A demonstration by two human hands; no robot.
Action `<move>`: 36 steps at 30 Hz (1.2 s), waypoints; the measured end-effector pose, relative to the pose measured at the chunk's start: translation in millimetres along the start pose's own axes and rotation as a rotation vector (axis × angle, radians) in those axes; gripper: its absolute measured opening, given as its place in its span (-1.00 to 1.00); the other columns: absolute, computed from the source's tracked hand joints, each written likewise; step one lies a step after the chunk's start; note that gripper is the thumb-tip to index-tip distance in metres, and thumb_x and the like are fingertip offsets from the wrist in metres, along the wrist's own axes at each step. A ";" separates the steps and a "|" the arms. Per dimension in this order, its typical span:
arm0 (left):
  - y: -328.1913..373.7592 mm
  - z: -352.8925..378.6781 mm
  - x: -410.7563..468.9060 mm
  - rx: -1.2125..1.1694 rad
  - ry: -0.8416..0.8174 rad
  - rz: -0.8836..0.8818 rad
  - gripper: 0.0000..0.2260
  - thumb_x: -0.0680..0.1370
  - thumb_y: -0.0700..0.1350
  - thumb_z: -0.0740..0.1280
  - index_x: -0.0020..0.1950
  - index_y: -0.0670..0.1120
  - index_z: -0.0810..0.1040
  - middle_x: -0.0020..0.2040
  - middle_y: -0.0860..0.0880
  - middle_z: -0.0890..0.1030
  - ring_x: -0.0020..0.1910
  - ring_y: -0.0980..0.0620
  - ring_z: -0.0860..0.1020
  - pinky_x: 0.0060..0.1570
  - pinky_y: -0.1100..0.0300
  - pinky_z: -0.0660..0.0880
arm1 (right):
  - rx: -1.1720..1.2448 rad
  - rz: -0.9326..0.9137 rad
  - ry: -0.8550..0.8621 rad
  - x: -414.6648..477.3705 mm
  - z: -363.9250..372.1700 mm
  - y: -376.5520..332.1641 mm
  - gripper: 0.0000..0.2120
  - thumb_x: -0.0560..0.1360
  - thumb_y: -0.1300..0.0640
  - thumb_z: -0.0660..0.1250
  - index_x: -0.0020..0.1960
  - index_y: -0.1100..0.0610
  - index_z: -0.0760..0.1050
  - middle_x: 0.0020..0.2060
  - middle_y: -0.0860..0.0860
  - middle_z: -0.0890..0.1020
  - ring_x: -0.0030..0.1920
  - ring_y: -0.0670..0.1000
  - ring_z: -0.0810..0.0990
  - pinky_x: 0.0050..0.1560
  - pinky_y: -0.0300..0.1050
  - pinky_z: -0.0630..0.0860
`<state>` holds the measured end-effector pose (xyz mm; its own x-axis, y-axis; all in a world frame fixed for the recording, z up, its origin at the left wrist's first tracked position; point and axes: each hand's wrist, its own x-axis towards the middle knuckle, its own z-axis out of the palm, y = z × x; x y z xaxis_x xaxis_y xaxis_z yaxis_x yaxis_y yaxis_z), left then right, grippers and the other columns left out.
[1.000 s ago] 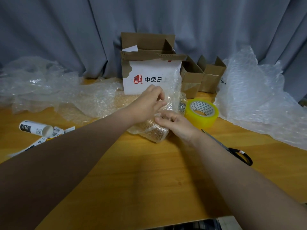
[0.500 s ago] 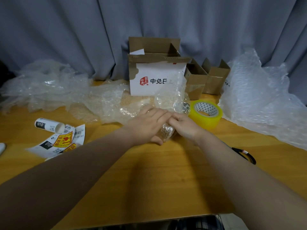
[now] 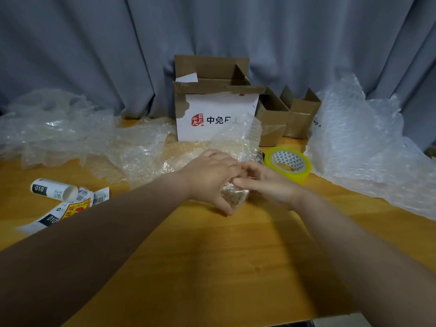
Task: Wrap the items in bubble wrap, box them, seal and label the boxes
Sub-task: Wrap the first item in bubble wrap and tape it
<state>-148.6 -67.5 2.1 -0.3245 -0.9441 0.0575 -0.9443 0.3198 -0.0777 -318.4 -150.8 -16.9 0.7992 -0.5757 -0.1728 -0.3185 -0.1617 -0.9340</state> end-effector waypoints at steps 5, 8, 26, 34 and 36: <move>4.4 -0.1 -1.1 0.016 -0.055 -0.080 -0.26 0.26 0.43 0.35 0.30 0.05 0.38 0.07 0.07 0.59 0.12 0.00 0.51 0.23 0.08 0.34 | 0.087 0.184 0.396 -14.8 -15.8 9.6 -0.78 0.55 0.16 0.32 0.12 0.28 0.54 0.02 0.15 0.63 0.02 0.08 0.62 -0.04 -0.12 0.59; 6.9 -1.5 -3.7 0.038 -0.043 -0.086 -0.28 0.28 0.43 0.34 0.29 0.04 0.39 0.05 0.06 0.58 0.08 0.00 0.52 0.18 0.07 0.37 | 0.029 0.292 0.539 -7.7 1.1 9.0 -0.76 0.53 0.22 0.35 -0.03 0.45 0.54 -0.17 0.24 0.58 -0.21 0.09 0.59 -0.23 -0.13 0.61; -0.2 -9.3 -2.6 -0.118 -0.091 -0.106 -0.28 0.35 0.41 0.29 0.43 0.12 0.31 0.21 0.10 0.56 0.18 0.04 0.48 0.18 0.16 0.26 | 0.347 0.149 0.614 7.0 11.6 -8.8 -0.88 0.50 0.27 0.39 -0.22 0.24 0.55 -0.41 0.08 0.63 -0.47 -0.03 0.59 -0.49 -0.23 0.54; -7.1 -9.5 -1.3 -0.193 -0.077 -0.138 -0.36 0.43 0.40 0.17 0.41 0.09 0.35 0.14 0.07 0.58 0.11 0.04 0.51 0.16 0.15 0.25 | 0.201 0.102 0.616 20.6 3.2 -18.6 -0.75 0.50 0.28 0.39 -0.34 0.24 0.48 -0.47 0.10 0.56 -0.53 -0.05 0.54 -0.51 -0.26 0.50; -5.0 -11.5 -5.0 -0.198 -0.062 -0.124 -0.40 0.43 0.37 0.22 0.38 0.08 0.38 0.10 0.07 0.58 0.07 0.05 0.50 0.10 0.20 0.21 | 0.154 0.112 0.608 30.6 6.8 -18.0 -0.74 0.49 0.29 0.39 -0.36 0.23 0.47 -0.48 0.10 0.54 -0.54 -0.04 0.49 -0.51 -0.25 0.45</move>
<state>-142.9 -63.5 13.7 -0.2068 -0.9784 -0.0069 -0.9711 0.2044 0.1228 -284.7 -160.0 -7.5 0.3187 -0.9419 -0.1060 -0.2699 0.0170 -0.9627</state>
